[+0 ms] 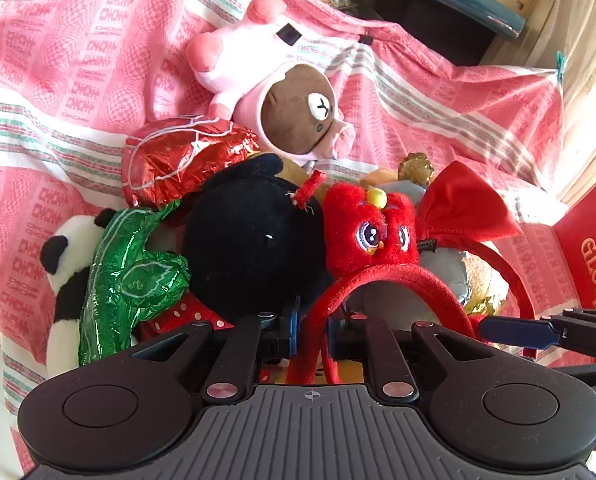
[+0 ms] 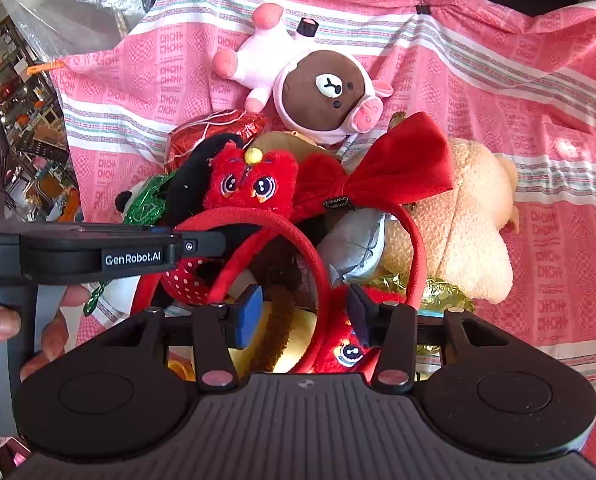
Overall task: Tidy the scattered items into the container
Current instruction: 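Lower the right gripper onto the red lion-face headbands and close, then lift the red headbands with the right gripper out of the pile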
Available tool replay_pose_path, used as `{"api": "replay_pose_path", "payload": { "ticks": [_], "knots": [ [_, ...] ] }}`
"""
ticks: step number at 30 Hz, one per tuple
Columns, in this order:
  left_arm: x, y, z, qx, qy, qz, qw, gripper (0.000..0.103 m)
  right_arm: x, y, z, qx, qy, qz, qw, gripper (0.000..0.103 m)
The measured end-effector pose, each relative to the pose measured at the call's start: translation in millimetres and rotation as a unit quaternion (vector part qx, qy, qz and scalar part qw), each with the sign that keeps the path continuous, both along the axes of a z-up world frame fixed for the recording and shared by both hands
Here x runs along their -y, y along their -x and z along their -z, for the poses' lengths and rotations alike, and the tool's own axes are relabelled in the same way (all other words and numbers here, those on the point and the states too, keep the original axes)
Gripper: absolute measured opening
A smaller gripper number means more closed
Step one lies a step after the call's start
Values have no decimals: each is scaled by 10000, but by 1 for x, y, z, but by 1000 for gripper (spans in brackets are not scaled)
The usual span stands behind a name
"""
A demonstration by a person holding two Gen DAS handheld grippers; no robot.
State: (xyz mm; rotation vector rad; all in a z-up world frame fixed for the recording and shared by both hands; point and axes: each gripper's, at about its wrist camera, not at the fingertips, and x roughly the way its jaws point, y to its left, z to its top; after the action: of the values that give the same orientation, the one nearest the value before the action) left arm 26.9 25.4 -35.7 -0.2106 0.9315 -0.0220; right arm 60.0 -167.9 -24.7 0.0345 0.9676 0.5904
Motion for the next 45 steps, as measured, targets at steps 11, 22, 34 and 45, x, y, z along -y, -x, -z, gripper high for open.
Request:
{"api": "replay_pose_path", "payload": {
  "ticks": [11,22,34,45],
  "knots": [
    [-16,1,9,-139,525,-236,9982,12,4,2,7,-157,245,156,9995,45],
    [-21,3,16,-191,707,-347,9967,12,0,20,-4,-397,215,-225,9987,40],
    [-20,9,16,-150,724,-213,9970,12,2,11,19,-922,-45,263,9954,31],
    [0,11,16,-384,333,366,9980,39,9,4,36,-892,-146,755,9930,29]
  ]
}}
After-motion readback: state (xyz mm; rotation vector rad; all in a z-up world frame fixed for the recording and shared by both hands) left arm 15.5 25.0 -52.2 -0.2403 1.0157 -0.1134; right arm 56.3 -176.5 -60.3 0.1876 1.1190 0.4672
